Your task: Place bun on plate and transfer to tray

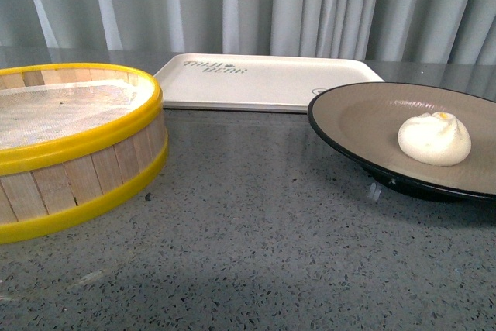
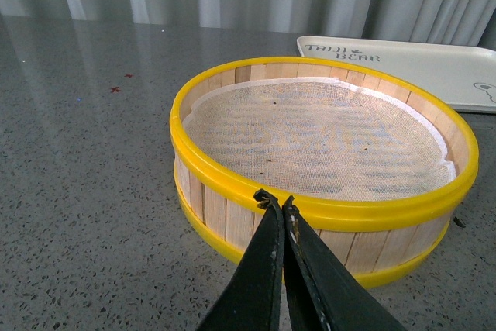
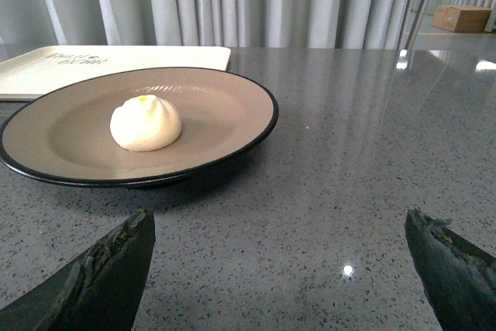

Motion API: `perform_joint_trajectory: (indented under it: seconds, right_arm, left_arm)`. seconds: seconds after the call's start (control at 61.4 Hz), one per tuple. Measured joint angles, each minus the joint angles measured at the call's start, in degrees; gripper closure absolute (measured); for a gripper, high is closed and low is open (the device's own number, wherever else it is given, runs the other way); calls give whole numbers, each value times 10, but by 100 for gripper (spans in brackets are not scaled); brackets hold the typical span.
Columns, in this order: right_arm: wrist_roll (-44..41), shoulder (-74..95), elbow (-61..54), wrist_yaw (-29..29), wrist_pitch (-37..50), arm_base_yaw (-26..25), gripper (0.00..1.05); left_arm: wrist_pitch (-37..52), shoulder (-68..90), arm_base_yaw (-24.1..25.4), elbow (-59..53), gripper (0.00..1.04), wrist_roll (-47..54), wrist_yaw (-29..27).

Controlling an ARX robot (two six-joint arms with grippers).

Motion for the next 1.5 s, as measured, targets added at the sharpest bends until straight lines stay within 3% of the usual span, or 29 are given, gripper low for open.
perform_joint_trajectory:
  seconds: [0.799, 0.913, 0.978, 1.222, 1.5]
  right_arm:
    - [0, 0, 0, 0, 0, 0, 8]
    - [0, 0, 0, 0, 0, 0, 8]
    - [0, 0, 0, 0, 0, 0, 8]
    - [0, 0, 0, 0, 0, 0, 8]
    - [0, 0, 0, 0, 0, 0, 8]
  left_arm:
    - [-62, -138, 0, -57, 101, 0, 0]
    - [-88, -163, 0, -57, 101, 0, 0]
    - [-175, -231, 0, -57, 101, 0, 0]
    - [-183, -254, 0, -57, 101, 0, 0]
    - [-183, -254, 0, -57, 57, 0, 0]
